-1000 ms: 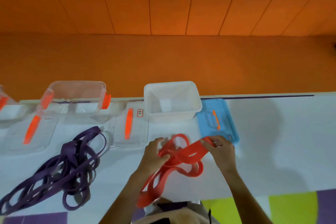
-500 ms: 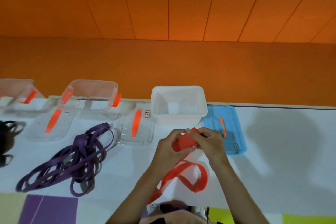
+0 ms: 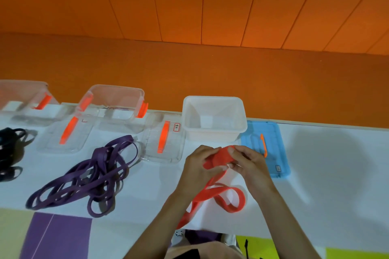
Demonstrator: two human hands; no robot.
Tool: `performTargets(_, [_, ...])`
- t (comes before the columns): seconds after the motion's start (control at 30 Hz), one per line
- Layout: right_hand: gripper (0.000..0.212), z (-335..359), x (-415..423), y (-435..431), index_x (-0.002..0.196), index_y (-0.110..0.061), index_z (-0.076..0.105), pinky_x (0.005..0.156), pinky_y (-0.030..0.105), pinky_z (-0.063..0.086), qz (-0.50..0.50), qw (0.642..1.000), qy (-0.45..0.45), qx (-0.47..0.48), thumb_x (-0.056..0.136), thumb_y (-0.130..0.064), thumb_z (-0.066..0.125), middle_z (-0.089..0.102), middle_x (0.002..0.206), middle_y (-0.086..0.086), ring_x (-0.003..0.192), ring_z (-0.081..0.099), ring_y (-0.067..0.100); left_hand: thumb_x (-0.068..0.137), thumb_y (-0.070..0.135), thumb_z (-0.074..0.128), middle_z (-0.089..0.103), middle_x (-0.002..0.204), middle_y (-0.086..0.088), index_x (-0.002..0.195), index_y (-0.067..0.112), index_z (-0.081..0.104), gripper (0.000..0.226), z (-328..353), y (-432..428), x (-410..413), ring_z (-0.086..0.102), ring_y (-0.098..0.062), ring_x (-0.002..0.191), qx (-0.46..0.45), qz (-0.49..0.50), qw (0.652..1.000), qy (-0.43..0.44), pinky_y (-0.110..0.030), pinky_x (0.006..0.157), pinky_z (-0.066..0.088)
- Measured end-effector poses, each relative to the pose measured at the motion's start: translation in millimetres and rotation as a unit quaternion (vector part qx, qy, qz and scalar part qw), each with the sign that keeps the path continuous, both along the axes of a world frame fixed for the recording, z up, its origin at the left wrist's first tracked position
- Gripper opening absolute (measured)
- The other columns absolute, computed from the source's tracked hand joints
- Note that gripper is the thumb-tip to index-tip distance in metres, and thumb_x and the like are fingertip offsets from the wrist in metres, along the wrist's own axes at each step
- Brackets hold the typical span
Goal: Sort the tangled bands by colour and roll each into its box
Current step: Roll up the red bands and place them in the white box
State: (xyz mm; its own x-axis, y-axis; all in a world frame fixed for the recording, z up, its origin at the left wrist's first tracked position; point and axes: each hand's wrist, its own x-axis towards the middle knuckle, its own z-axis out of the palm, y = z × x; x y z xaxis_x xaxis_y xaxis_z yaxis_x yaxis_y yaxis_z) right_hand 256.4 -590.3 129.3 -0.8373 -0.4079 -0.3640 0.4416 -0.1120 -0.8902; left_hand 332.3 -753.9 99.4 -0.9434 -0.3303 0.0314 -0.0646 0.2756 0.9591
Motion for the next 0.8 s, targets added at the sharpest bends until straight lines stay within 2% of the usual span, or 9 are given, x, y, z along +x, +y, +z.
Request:
performTargets(0.07, [0.04,-2,3,-2,0.103,-0.013,0.079,0.076,0.027,0.06,-0.003,0.998,-0.06,-0.03,0.075,-0.037,0.093,0.078,0.101,0.012,0.086,0.075,0.021,0.076,0.041,0.091,0.071,0.116,0.018,0.121,0.033,0.074,0.049,2,-5,0,0.07,-0.012,0.114,0.041,-0.002,0.999,0.004,-0.029,0.099,0.058])
performTargets(0.13, [0.042,-4,7,-5,0.101,-0.016,0.076,0.075,0.028,0.058,-0.008,0.984,-0.152,-0.09,0.07,-0.037,0.097,0.076,0.1,0.008,0.083,0.072,0.018,0.076,0.037,0.091,0.072,0.115,0.016,0.117,0.036,0.074,0.045,8,-6,-1,0.069,-0.011,0.115,0.078,0.001,0.997,0.013,-0.02,0.096,0.055])
performTargets(0.2, [0.034,-2,9,-7,0.105,-0.017,0.072,0.078,0.027,0.053,-0.007,0.969,-0.217,-0.12,0.082,-0.035,0.089,0.074,0.103,0.007,0.085,0.066,0.015,0.076,0.034,0.091,0.072,0.114,0.015,0.116,0.035,0.075,0.043,14,0,-4,0.068,-0.012,0.115,0.09,0.004,0.995,0.031,-0.016,0.095,0.053])
performTargets(0.27, [0.022,1,9,-8,0.103,-0.015,0.071,0.08,0.028,0.049,-0.016,0.966,-0.236,-0.1,0.09,-0.03,0.08,0.071,0.101,0.007,0.084,0.062,0.014,0.075,0.034,0.09,0.072,0.114,0.016,0.118,0.034,0.074,0.046,16,6,-4,0.069,-0.012,0.115,0.092,0.015,0.995,0.044,-0.018,0.096,0.054])
performTargets(0.37, [0.017,3,11,-11,0.096,-0.009,0.07,0.081,0.029,0.05,-0.026,0.973,-0.216,-0.07,0.089,-0.023,0.077,0.065,0.091,0.009,0.08,0.062,0.016,0.072,0.037,0.092,0.075,0.111,0.017,0.112,0.039,0.072,0.044,14,12,1,0.072,-0.007,0.11,0.113,0.071,0.99,0.052,-0.015,0.093,0.055])
performTargets(0.5, [0.018,7,17,-15,0.107,-0.006,0.074,0.084,0.03,0.059,-0.015,0.989,-0.142,-0.042,0.099,-0.022,0.069,0.072,0.097,0.014,0.09,0.072,0.021,0.073,0.03,0.093,0.078,0.105,0.013,0.093,0.03,0.073,0.028,10,11,-1,0.074,-0.016,0.107,0.088,0.096,0.988,0.083,-0.023,0.093,0.058])
performTargets(0.6, [0.021,14,15,-15,0.112,-0.009,0.076,0.082,0.027,0.061,-0.021,0.995,-0.094,0.0,0.1,-0.024,0.069,0.078,0.104,0.016,0.1,0.077,0.027,0.075,0.035,0.091,0.078,0.105,0.014,0.093,0.025,0.074,0.027,11,11,-3,0.074,-0.014,0.107,0.084,0.091,0.989,0.084,-0.021,0.095,0.056])
performTargets(0.7, [0.019,18,12,-12,0.106,-0.015,0.082,0.082,0.027,0.062,-0.005,0.997,-0.08,-0.005,0.1,-0.026,0.068,0.078,0.111,0.019,0.107,0.076,0.031,0.076,0.038,0.09,0.078,0.109,0.016,0.096,0.03,0.072,0.028,13,16,-4,0.072,-0.008,0.112,0.098,0.097,0.987,0.083,-0.014,0.096,0.052])
performTargets(0.8, [0.026,25,9,-18,0.105,-0.015,0.083,0.083,0.03,0.062,-0.002,0.995,-0.093,-0.025,0.092,-0.035,0.074,0.078,0.113,0.019,0.109,0.076,0.032,0.077,0.042,0.089,0.077,0.116,0.015,0.107,0.033,0.072,0.035,19,10,-8,0.07,-0.01,0.117,0.114,0.097,0.985,0.088,-0.02,0.097,0.056])
